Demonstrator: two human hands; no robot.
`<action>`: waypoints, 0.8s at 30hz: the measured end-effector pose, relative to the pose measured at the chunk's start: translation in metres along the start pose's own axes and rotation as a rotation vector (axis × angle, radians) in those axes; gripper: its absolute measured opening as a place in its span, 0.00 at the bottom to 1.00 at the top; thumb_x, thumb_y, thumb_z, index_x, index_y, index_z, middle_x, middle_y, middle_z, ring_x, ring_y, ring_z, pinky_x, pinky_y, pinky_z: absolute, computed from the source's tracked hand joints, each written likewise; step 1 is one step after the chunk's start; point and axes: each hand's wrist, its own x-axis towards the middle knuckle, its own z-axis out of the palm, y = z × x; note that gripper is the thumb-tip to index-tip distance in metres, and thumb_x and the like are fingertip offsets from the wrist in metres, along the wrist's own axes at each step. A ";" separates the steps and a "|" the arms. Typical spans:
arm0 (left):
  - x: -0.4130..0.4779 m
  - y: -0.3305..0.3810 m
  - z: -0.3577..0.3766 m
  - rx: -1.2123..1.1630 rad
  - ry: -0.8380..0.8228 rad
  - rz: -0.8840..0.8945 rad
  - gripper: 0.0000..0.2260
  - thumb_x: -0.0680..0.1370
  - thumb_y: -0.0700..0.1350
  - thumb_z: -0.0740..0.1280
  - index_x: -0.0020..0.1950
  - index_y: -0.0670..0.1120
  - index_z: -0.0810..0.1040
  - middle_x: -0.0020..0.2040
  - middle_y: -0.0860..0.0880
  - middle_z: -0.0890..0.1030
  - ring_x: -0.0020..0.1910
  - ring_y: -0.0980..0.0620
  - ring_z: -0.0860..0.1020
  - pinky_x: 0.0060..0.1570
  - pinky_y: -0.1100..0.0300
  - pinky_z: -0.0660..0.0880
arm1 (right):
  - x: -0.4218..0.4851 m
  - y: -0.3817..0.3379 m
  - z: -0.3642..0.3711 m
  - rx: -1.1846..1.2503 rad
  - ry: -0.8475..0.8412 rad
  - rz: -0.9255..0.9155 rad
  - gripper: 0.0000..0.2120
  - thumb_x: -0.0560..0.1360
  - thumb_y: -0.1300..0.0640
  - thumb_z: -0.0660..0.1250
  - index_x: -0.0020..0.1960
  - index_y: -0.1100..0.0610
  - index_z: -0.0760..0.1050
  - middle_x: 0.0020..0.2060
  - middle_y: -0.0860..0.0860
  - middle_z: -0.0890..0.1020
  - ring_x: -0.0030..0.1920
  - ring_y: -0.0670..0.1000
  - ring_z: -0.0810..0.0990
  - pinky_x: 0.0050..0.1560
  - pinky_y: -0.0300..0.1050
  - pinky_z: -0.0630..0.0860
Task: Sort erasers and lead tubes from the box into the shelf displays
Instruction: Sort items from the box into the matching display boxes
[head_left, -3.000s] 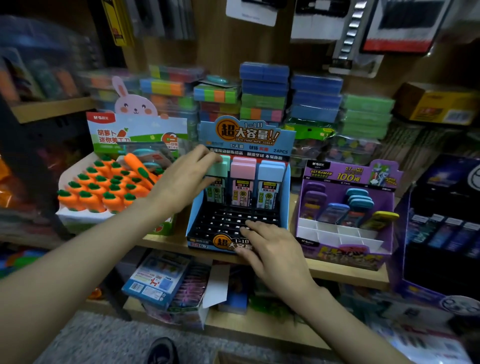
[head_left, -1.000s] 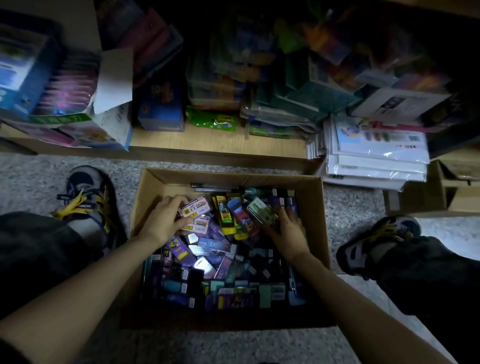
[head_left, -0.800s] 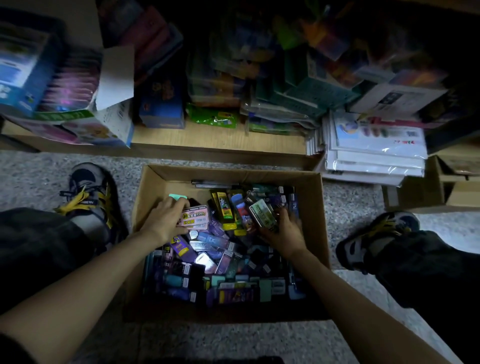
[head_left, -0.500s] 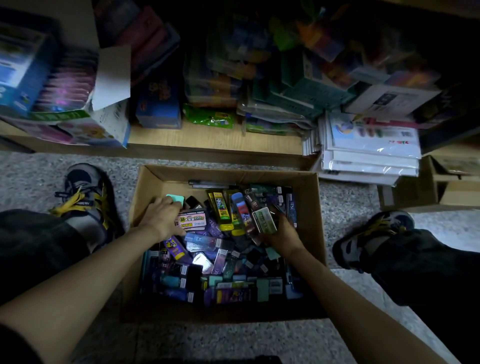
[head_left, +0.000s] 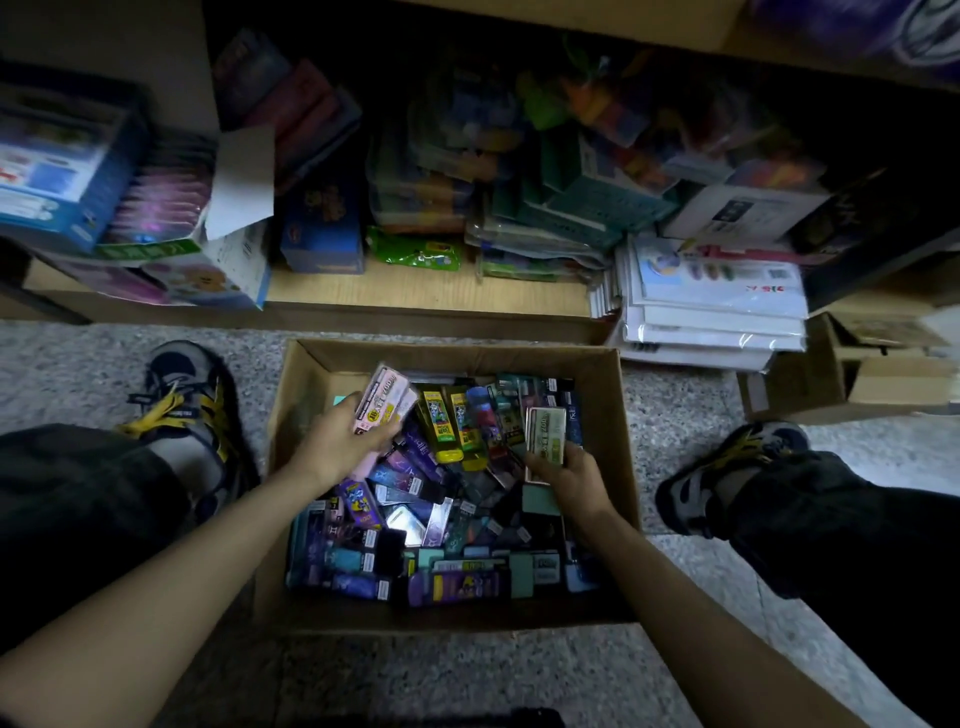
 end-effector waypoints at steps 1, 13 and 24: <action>-0.006 0.007 0.003 -0.156 -0.008 -0.040 0.13 0.75 0.45 0.69 0.57 0.41 0.75 0.52 0.40 0.82 0.46 0.49 0.81 0.52 0.54 0.76 | -0.005 -0.005 0.000 0.051 -0.052 -0.007 0.12 0.73 0.62 0.69 0.57 0.62 0.76 0.52 0.60 0.82 0.45 0.51 0.82 0.41 0.41 0.80; -0.076 0.088 0.049 -0.997 -0.024 -0.157 0.06 0.78 0.43 0.65 0.53 0.51 0.75 0.37 0.52 0.85 0.34 0.55 0.83 0.28 0.63 0.76 | -0.071 -0.068 0.019 0.168 -0.323 -0.213 0.14 0.75 0.61 0.67 0.60 0.61 0.76 0.54 0.58 0.82 0.55 0.57 0.81 0.58 0.53 0.77; -0.124 0.125 0.028 -1.026 -0.125 -0.044 0.09 0.72 0.42 0.71 0.52 0.47 0.79 0.41 0.48 0.86 0.37 0.52 0.84 0.32 0.59 0.80 | -0.120 -0.107 0.007 -0.231 -0.262 -0.411 0.19 0.68 0.50 0.75 0.49 0.54 0.68 0.44 0.51 0.82 0.40 0.47 0.82 0.42 0.47 0.79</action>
